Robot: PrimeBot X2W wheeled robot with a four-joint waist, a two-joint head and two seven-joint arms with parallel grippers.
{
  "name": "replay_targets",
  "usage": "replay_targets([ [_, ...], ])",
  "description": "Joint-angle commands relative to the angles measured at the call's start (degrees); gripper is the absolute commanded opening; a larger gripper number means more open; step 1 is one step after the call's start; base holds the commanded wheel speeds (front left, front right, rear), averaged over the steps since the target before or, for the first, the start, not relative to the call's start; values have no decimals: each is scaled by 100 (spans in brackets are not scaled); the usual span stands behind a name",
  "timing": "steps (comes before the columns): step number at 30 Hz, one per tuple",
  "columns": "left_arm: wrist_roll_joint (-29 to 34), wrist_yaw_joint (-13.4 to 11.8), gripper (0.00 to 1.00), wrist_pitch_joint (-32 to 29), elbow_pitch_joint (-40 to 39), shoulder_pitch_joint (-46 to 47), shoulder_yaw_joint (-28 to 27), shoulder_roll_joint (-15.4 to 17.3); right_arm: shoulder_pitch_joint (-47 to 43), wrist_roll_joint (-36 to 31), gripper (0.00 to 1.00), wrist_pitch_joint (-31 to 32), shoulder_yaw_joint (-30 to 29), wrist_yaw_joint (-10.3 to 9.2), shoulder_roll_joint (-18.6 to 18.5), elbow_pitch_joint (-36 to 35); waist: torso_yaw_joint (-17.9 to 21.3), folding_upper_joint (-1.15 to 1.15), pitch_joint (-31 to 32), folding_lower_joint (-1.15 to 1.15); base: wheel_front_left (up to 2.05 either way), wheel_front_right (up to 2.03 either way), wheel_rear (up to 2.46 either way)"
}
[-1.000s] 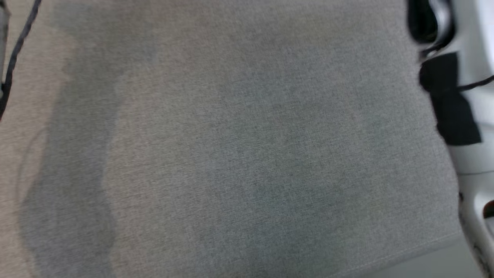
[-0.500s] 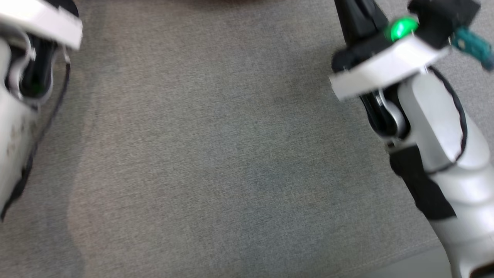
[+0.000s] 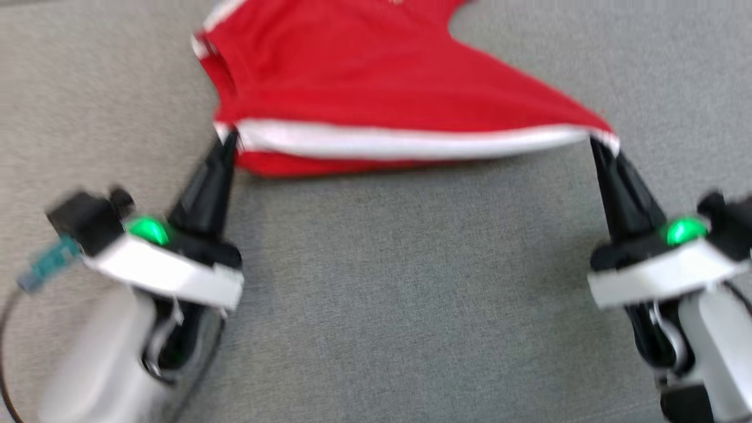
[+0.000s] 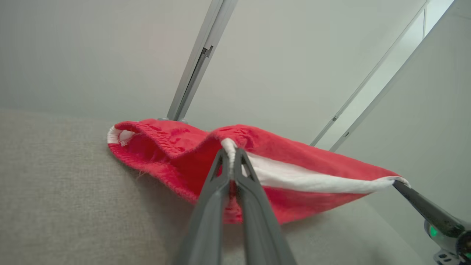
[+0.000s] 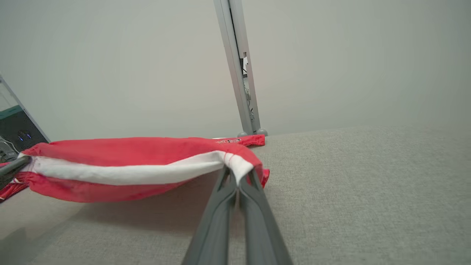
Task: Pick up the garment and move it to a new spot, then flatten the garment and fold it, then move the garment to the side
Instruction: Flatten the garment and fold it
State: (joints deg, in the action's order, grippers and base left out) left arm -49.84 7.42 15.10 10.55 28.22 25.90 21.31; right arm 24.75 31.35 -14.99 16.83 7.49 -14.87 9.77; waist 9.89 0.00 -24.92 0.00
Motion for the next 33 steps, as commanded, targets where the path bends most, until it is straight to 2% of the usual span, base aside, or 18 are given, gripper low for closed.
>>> replay_targets([
  [1, 132, 5, 0, 6, -134, -318, -145, -103, -321, 37, 0, -30, -101, 1, -6, -143, -143, 0, 338, 0, 0, 0, 0],
  [7, 710, 5, 0, 4, -501, -1515, -378, -568, -1618, -72, 0, -30, -538, 1, 68, -634, -215, 0, 933, 0, 0, 0, 0],
  [14, 983, 5, 0, 4, -813, -2593, -490, -1093, -2945, -194, 0, 9, -868, 1, 242, -1191, -293, 0, 1644, 0, 0, 0, 0],
  [28, 974, 6, 0, 4, -1211, -3329, -355, -1115, -3709, -263, 0, 484, -1263, 1, 286, -1888, -317, 0, 1962, 0, 0, 0, 0],
  [33, 971, 6, 0, 4, -1083, -3259, -231, -1148, -3648, -382, 0, 591, -1334, 1, 360, -1783, -449, 0, 1859, 0, 0, 0, 0],
])
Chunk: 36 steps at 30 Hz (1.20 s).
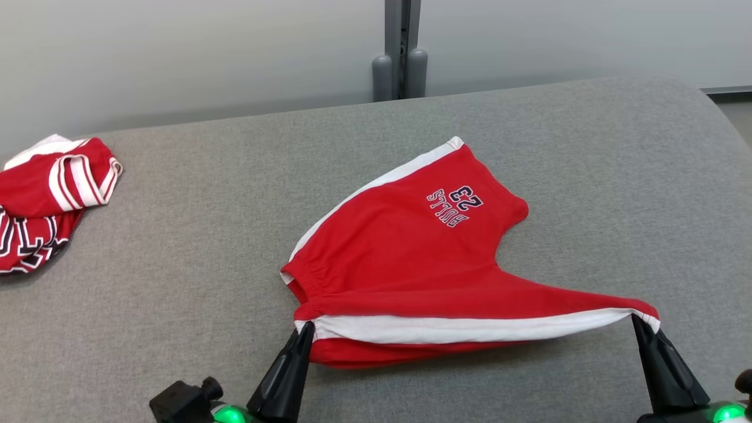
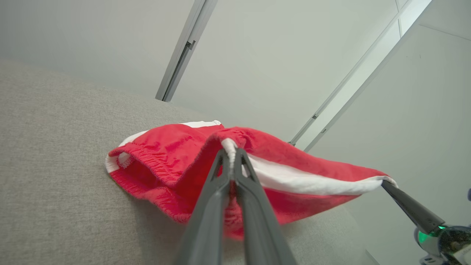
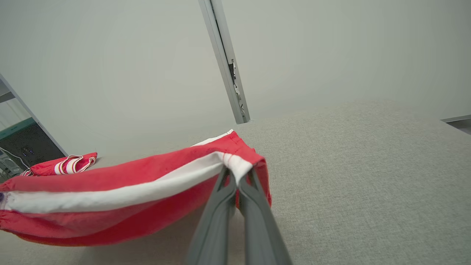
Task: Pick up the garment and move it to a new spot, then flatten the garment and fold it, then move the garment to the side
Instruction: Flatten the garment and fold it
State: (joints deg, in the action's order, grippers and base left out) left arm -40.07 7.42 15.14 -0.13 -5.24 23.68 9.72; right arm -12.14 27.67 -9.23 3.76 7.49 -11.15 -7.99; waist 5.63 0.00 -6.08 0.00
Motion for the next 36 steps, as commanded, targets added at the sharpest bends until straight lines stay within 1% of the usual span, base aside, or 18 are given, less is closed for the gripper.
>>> replay_targets([
  [1, -37, 6, 0, 0, 30, 158, 12, -22, 105, -42, 0, 15, -43, 1, 3, 73, -53, 0, -54, 0, 0, 0, 0],
  [5, -126, 6, 0, 1, 272, 401, 78, -102, 405, -112, 0, -45, -150, 1, 91, 429, -182, 0, -182, 0, 0, 0, 0],
  [9, -249, 6, 0, 0, 595, 763, 80, -264, 861, -125, 0, -92, -186, 1, 109, 792, -314, 0, -333, 0, 0, 0, 0],
  [12, -291, 3, 0, 0, 959, 1072, 79, -387, 1274, -144, 0, 9, -183, 1, 19, 1042, -396, 0, -454, 0, 0, 0, 0],
  [15, -271, -85, 0, 0, 1320, 1479, 93, -514, 1782, -161, 0, 124, -145, 1, -89, 1310, -474, 0, -588, 0, 0, 0, 0],
  [16, -247, -166, 0, 1, 1426, 1618, 67, -551, 1958, -175, 0, 176, -114, 1, -146, 1407, -501, 0, -642, 0, 0, 0, 0],
  [17, -214, -286, 0, 0, 1549, 1748, 31, -570, 2143, -166, 0, 216, -70, 1, -191, 1494, -525, 0, -700, 0, 0, 0, 0],
  [18, -179, -433, 0, 0, 1751, 2011, 63, -614, 2506, -158, 0, 331, 19, 0, -312, 1714, -573, 0, -813, 0, 0, 0, 0],
  [23, -318, -737, 0, -1, 2113, 2606, 208, -657, 3407, -47, 0, 634, 322, 0, -628, 2293, -701, 0, -1139, 0, 0, 0, 0],
  [27, -495, -987, 0, -1, 2202, 2974, 304, -667, 4116, 32, 0, 831, 725, 1, -854, 2730, -794, 0, -1388, 0, 0, 0, 0],
  [28, -495, -987, 0, -1, 2202, 2974, 304, -667, 4116, 32, 0, 831, 725, 1, -854, 2730, -794, 0, -1388, 0, 0, 0, 0],
  [29, -521, -1043, 0, -1, 2198, 3057, 317, -666, 4291, 65, 0, 879, 828, 1, -893, 2843, -814, 0, -1444, 0, 0, 0, 0],
  [31, -640, -1158, 0, -1, 2195, 3171, 341, -667, 4616, 177, 0, 982, 1037, 1, -939, 3082, -854, 0, -1538, 0, 0, 0, 0],
  [36, -817, -1338, 0, -1, 2227, 3407, 477, -669, 5340, 342, 0, 1083, 1507, 1, -1035, 3770, -949, 0, -1683, 0, 0, 0, 0],
])
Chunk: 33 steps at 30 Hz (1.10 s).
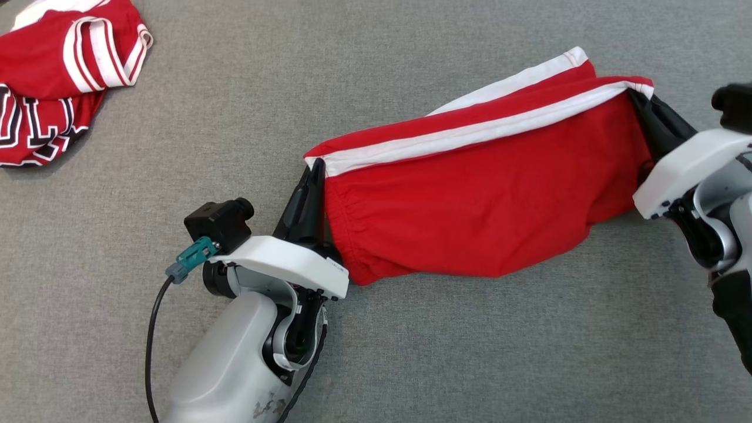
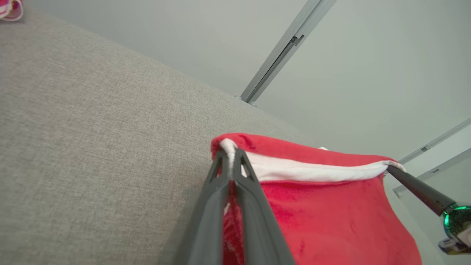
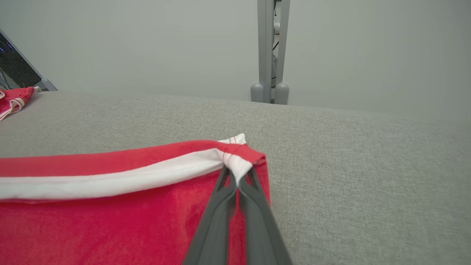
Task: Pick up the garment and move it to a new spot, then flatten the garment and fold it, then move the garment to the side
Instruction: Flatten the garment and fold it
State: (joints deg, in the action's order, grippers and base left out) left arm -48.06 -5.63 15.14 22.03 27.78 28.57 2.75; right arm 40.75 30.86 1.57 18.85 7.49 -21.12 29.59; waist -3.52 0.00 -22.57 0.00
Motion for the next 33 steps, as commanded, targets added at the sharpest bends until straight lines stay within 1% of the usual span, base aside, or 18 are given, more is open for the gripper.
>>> replay_targets([
  [1, -59, -66, 0, -1, 28, 138, 29, 27, 180, 48, 0, 15, 101, 1, -40, 161, -48, 0, -53, 0, 0, 0, 0],
  [6, -217, -174, 0, 0, 20, 272, 124, 29, 758, 191, 0, -24, 625, 1, -26, 838, -110, 0, -129, 0, 0, 0, 0],
  [9, -295, -215, 0, 0, -12, 296, 151, 27, 1042, 294, 0, -137, 841, 1, 6, 1180, -145, 0, -155, 0, 0, 0, 0],
  [10, -327, -236, 0, 0, -38, 300, 145, 28, 1124, 310, 22, -195, 918, 1, 18, 1288, -153, 0, -160, 0, 0, 0, 0],
  [12, -368, -237, 19, 0, -82, 270, 137, 27, 1273, 357, 67, -288, 1076, 1, 50, 1482, -164, 0, -166, 0, 0, 0, 0],
  [13, -370, -238, 31, 0, -111, 245, 128, 27, 1334, 378, 92, -324, 1162, 1, 68, 1575, -169, 0, -167, 0, 0, 0, 0],
  [14, -393, -238, 47, 0, -148, 205, 105, 27, 1402, 392, 100, -364, 1237, 1, 81, 1664, -176, 0, -167, 0, 0, 0, 0],
  [15, -388, -234, 64, 0, -174, 156, 104, 28, 1461, 419, 100, -405, 1306, 1, 90, 1743, -185, 0, -167, 0, 0, 0, 0],
  [16, -380, -222, 100, 0, -199, 110, 111, 27, 1519, 459, 100, -436, 1377, 1, 95, 1841, -198, 0, -167, 0, 0, 0, 0],
  [24, -279, -141, 100, 0, -400, -171, 135, 26, 1828, 636, 100, -964, 1718, 1, 57, 2460, -300, 0, -96, 0, 0, 0, 0],
  [28, -78, -65, 100, 0, -574, -350, -38, 27, 1827, 772, 100, -1189, 1898, 1, -2, 2536, -292, 0, 22, 0, 0, 0, 0],
  [33, 398, 4, 100, 0, -730, -571, -236, 30, 1629, 950, 100, -1345, 2167, 1, -168, 2503, -238, 0, 242, 0, 0, 0, 0],
])
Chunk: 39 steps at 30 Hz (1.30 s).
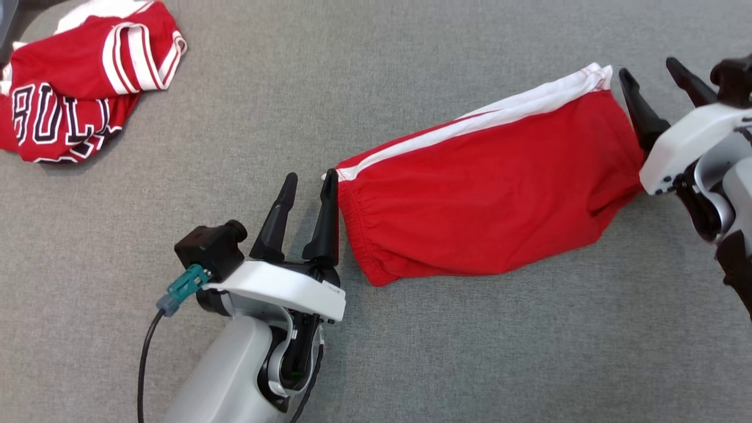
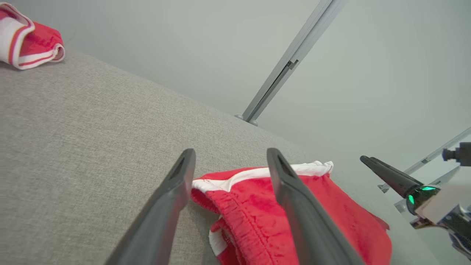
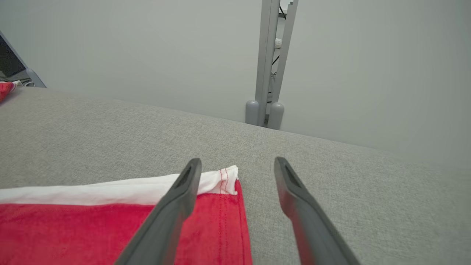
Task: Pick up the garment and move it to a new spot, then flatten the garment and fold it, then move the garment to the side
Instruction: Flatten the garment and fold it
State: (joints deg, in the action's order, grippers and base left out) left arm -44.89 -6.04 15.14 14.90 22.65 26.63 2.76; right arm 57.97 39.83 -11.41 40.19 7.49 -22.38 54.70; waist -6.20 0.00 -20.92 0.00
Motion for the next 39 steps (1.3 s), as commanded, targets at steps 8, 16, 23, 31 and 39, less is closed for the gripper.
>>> replay_targets([
  [8, 686, 74, 100, 0, -80, -423, -302, 129, -527, 484, 100, 77, 345, 1, -217, -26, 83, 0, 426, 0, 0, 0, 0],
  [16, 829, 118, 100, 0, -13, -751, -525, 130, -927, 861, 100, 405, 564, 1, -143, 225, -128, 0, 579, 0, 0, 0, 0],
  [23, 824, 183, 100, 0, -47, -973, -715, 92, -930, 888, 100, 545, 568, 1, -34, 978, -340, 0, 633, 0, 0, 0, 0],
  [31, 858, 233, 100, 0, -10, -1026, -783, 58, -995, 1064, 74, 745, 557, 1, 163, 1328, -416, 0, 689, 0, 0, 0, 0],
  [39, 820, 275, 100, 0, 19, -1085, -865, 41, -1023, 1140, 0, 637, 595, 0, 232, 1396, -364, 0, 798, 0, 0, 0, 0],
])
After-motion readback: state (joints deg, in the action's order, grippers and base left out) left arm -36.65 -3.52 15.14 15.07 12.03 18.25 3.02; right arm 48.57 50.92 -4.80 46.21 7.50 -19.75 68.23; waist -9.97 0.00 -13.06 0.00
